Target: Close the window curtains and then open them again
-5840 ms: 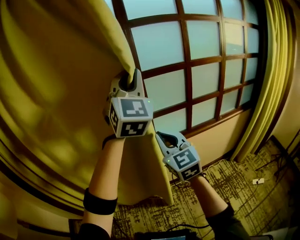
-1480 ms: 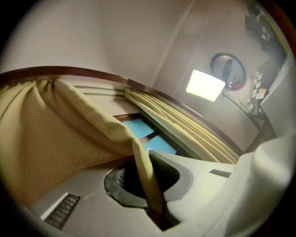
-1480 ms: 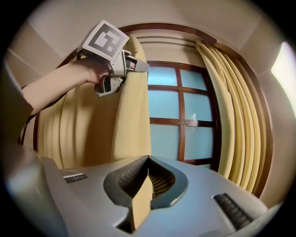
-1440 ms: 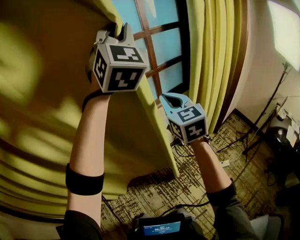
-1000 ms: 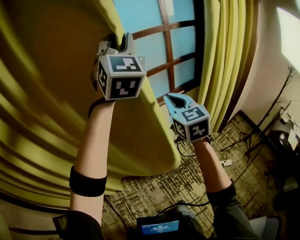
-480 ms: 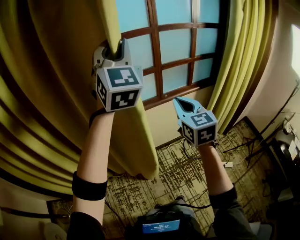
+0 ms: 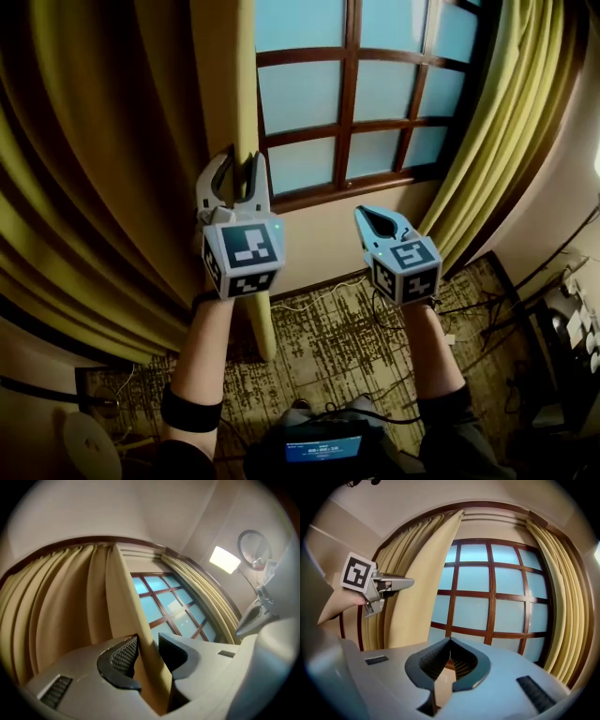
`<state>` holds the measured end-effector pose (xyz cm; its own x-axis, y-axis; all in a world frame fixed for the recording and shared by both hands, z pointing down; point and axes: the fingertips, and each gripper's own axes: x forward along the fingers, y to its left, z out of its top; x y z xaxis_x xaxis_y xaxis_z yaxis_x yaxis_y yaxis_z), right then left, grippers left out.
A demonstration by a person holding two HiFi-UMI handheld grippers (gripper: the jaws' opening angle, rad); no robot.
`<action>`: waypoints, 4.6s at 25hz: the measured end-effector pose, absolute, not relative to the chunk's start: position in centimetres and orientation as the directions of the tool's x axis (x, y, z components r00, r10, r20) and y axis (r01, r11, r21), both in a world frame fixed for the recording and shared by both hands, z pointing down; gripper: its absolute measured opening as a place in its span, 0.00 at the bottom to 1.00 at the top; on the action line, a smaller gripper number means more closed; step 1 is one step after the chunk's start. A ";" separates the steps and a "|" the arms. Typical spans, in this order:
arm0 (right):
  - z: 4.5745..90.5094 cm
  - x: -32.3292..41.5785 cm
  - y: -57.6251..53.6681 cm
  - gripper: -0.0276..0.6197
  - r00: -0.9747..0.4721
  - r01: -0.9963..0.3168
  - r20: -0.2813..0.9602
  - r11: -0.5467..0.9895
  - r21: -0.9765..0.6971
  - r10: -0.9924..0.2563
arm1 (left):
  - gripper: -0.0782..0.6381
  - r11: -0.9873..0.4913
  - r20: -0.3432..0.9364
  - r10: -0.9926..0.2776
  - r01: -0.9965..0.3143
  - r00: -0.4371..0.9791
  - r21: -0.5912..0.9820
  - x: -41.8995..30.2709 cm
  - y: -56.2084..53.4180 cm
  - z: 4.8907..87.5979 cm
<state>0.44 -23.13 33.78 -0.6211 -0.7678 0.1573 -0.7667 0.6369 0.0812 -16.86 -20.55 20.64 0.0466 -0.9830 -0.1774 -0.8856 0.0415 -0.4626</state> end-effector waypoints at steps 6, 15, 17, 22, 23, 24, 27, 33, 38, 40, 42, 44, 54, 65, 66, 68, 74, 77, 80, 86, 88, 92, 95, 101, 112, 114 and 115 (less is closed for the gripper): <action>36.8 1.0 -22.3 0.06 -0.661 -0.730 0.188 0.680 0.068 -0.727 | 0.28 -0.011 0.031 -1.000 -0.930 0.000 -0.368 -17.3 -17.0 31.9; 42.5 4.8 -19.3 0.06 -0.744 -0.627 0.267 0.778 0.038 -0.613 | 0.28 0.018 0.250 -0.965 -0.970 -0.080 -0.241 -12.9 -12.7 42.1; 43.5 5.9 -19.0 0.06 -0.757 -0.612 0.274 0.791 0.023 -0.593 | 0.28 0.018 0.287 -0.954 -0.971 -0.087 -0.237 -11.4 -11.9 43.7; 46.3 8.5 -17.8 0.06 -0.770 -0.590 0.301 0.807 -0.001 -0.562 | 0.28 0.020 0.350 -0.932 -0.977 -0.096 -0.213 -8.7 -9.4 46.8; 46.8 8.9 -17.6 0.06 -0.771 -0.588 0.306 0.809 -0.005 -0.558 | 0.28 0.023 0.360 -0.928 -0.979 -0.097 -0.205 -8.5 -8.9 47.2; 47.3 9.3 -17.4 0.06 -0.773 -0.585 0.311 0.811 -0.011 -0.553 | 0.28 0.025 0.372 -0.923 -0.980 -0.098 -0.195 -8.3 -8.4 47.7; 49.1 10.5 -16.9 0.06 -0.777 -0.578 0.326 0.816 -0.031 -0.538 | 0.28 0.037 0.409 -0.907 -0.986 -0.100 -0.161 -8.0 -6.9 49.2; 51.0 12.3 -16.2 0.06 -0.780 -0.574 0.345 0.817 -0.058 -0.523 | 0.10 0.100 0.432 -0.893 -0.992 -0.123 -0.076 -8.8 -5.1 51.8; 52.1 13.2 -15.9 0.06 -0.773 -0.583 0.356 0.809 -0.070 -0.526 | 0.09 0.091 0.469 -0.879 -0.996 -0.082 -0.004 -8.3 -3.8 52.8; 52.3 13.5 -15.7 0.06 -0.766 -0.593 0.359 0.802 -0.073 -0.534 | 0.09 0.097 0.475 -0.876 -0.995 -0.081 0.009 -8.4 -3.4 53.1; 52.5 13.8 -15.5 0.06 -0.758 -0.602 0.365 0.795 -0.074 -0.540 | 0.09 0.098 0.482 -0.873 -0.995 -0.078 0.016 -8.5 -3.1 53.5; 53.0 14.1 -15.4 0.06 -0.750 -0.609 0.377 0.790 -0.073 -0.543 | 0.09 0.096 0.491 -0.868 -0.995 -0.073 0.023 -8.5 -3.1 54.0; 54.1 15.5 -15.4 0.06 -0.728 -0.627 0.406 0.776 -0.068 -0.552 | 0.09 0.084 0.502 -0.863 -0.995 -0.048 0.049 -7.6 -3.8 55.5; 54.3 16.5 -15.7 0.06 -0.716 -0.639 0.414 0.766 -0.066 -0.562 | 0.09 0.068 0.491 -0.870 -0.997 -0.043 0.033 -6.6 -4.8 55.1; 54.4 16.7 -15.9 0.06 -0.716 -0.641 0.413 0.765 -0.067 -0.564 | 0.09 0.066 0.490 -0.871 -0.997 -0.042 0.032 -6.4 -5.0 55.1; 54.6 17.3 -16.3 0.06 -0.713 -0.646 0.411 0.760 -0.069 -0.568 | 0.09 0.056 0.491 -0.871 -0.998 -0.036 0.026 -5.9 -5.5 55.0; 55.1 19.8 -17.4 0.06 -0.694 -0.676 0.405 0.733 -0.081 -0.595 | 0.09 -0.002 0.493 -0.870 -1.000 0.007 0.012 -3.3 -7.4 55.1; 55.6 22.3 -18.0 0.06 -0.672 -0.700 0.413 0.709 -0.084 -0.615 | 0.09 -0.047 0.499 -0.865 -0.999 0.049 0.016 -0.6 -9.0 55.5; 56.1 25.3 -19.0 0.06 -0.645 -0.730 0.419 0.678 -0.090 -0.639 | 0.09 -0.103 0.509 -0.855 -0.995 0.097 0.016 2.6 -10.7 55.9; 56.7 34.0 -20.7 0.06 -0.578 -0.797 0.419 0.594 -0.110 -0.700 | 0.09 -0.231 0.521 -0.830 -0.973 0.200 0.007 11.5 -14.5 56.5; 56.7 36.8 -21.2 0.06 -0.553 -0.819 0.417 0.563 -0.112 -0.721 | 0.09 -0.267 0.519 -0.823 -0.964 0.231 0.006 14.3 -15.6 56.5; 56.4 41.6 -22.1 0.06 -0.509 -0.852 0.413 0.509 -0.120 -0.755 | 0.09 -0.323 0.512 -0.812 -0.946 0.279 0.003 19.3 -17.6 56.2; 55.9 44.3 -22.5 0.06 -0.492 -0.866 0.399 0.481 -0.135 -0.774 | 0.09 -0.356 0.504 -0.808 -0.934 0.305 -0.006 22.4 -18.6 55.6; 54.6 47.3 -23.8 0.06 -0.475 -0.878 0.369 0.457 -0.141 -0.799 | 0.09 -0.408 0.496 -0.798 -0.913 0.343 -0.026 26.3 -20.6 54.3; 53.8 48.1 -32.3 0.06 -0.435 -0.897 0.371 0.431 -0.097 -0.821 | 0.09 -0.526 0.433 -0.767 -0.850 0.473 -0.004 31.4 -31.4 52.0; 53.7 48.5 -34.4 0.06 -0.423 -0.902 0.375 0.421 -0.091 -0.825 | 0.09 -0.551 0.428 -0.754 -0.835 0.497 -0.001 32.4 -33.7 51.8; 53.7 48.7 -35.4 0.06 -0.416 -0.906 0.375 0.414 -0.089 -0.829 | 0.09 -0.564 0.429 -0.746 -0.826 0.509 -0.001 32.9 -34.8 51.8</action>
<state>48.71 -35.40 53.68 -0.4157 -0.8286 0.3750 -0.9058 0.4142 -0.0889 32.88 -34.80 51.77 0.5091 -0.7464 0.4286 -0.8258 -0.5640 -0.0012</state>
